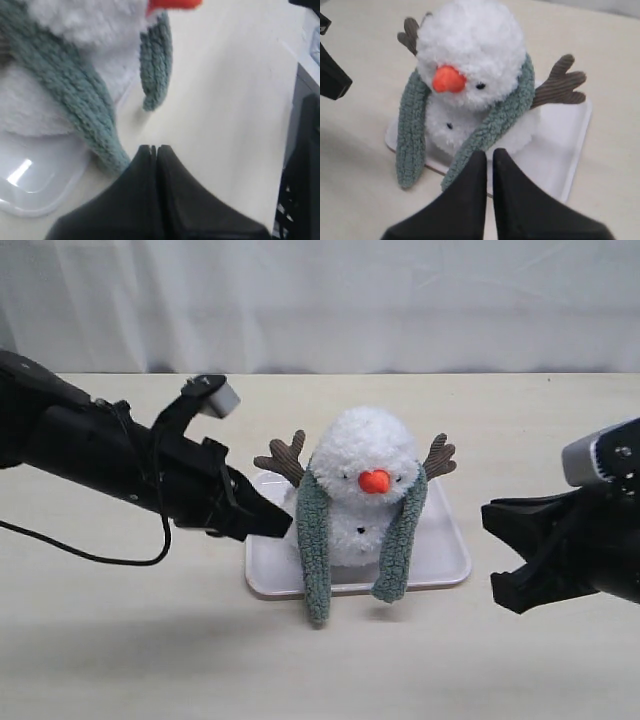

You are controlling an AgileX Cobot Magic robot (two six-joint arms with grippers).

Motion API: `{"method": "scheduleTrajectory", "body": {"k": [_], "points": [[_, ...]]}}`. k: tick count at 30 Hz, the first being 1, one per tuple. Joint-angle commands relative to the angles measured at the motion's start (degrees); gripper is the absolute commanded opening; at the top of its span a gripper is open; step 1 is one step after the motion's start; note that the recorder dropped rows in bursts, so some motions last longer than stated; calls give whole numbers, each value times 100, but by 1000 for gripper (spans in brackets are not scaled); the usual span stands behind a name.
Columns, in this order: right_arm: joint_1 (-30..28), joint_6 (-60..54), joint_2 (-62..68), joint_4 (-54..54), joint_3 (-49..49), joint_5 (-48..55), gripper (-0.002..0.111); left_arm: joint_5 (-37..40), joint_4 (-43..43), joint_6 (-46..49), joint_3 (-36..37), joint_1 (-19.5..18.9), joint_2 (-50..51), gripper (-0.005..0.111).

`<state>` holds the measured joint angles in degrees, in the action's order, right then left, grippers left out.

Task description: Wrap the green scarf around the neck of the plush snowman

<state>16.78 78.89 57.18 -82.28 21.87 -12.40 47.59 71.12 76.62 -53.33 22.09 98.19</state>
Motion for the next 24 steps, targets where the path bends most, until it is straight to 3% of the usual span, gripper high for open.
{"method": "scheduleTrajectory", "body": {"k": [1, 9, 12, 24], "points": [[5, 98, -771, 92, -87, 48, 4, -654, -205, -575, 22, -1, -822, 0], [5, 486, -2132, 92, -163, 17, 4, -2304, -192, -790, 943, -1, -2585, 0], [5, 486, -2501, 92, -296, 17, 4, -2531, -192, -790, 1179, -1, -3228, 0], [5, 486, -3408, 92, -491, 27, 4, -2217, -192, -779, 1316, -1, -4820, 0]]}}
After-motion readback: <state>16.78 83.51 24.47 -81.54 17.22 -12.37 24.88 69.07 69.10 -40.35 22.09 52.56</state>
